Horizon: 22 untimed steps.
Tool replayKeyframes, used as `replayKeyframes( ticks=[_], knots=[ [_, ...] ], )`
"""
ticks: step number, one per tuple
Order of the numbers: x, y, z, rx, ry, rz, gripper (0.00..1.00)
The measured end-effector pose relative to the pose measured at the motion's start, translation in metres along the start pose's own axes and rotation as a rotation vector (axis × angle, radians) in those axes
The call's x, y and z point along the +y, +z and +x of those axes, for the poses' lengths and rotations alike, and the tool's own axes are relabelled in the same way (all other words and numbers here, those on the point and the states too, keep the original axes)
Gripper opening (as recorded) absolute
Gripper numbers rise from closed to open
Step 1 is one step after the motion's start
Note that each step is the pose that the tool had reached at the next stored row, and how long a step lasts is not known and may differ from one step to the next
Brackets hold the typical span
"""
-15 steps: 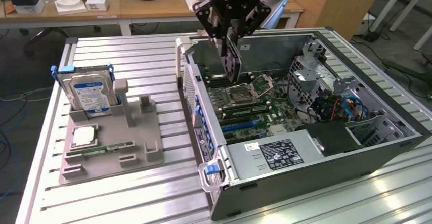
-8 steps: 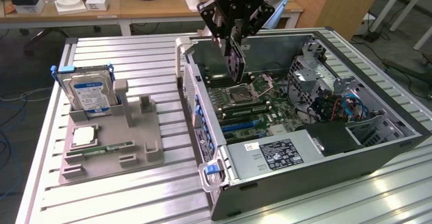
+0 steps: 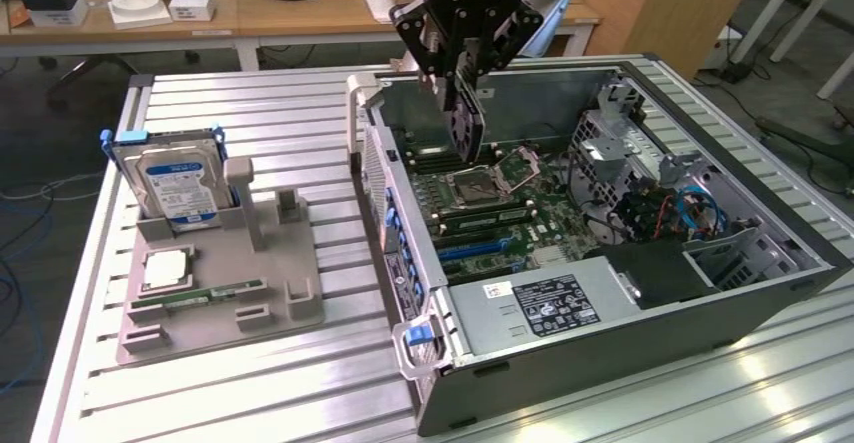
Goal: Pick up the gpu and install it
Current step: 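Pick up the gpu and move the gpu toward the slot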
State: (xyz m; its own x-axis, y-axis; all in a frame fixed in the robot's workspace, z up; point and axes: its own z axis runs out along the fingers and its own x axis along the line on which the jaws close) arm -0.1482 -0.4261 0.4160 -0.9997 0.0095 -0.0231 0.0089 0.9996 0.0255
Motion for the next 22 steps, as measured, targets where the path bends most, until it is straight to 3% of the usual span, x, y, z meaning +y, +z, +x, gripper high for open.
replayKeyframes(
  ticks=[5, 17, 22],
  knots=[
    [0.0, 0.0, 0.0, -0.0001, 0.0, 0.0, 0.27],
    [0.0002, 0.0008, -0.024, 0.0, 0.0, -0.0001, 0.27],
    [0.0003, 0.0009, -0.027, 0.0, 0.0, -0.0002, 0.27]
  ],
)
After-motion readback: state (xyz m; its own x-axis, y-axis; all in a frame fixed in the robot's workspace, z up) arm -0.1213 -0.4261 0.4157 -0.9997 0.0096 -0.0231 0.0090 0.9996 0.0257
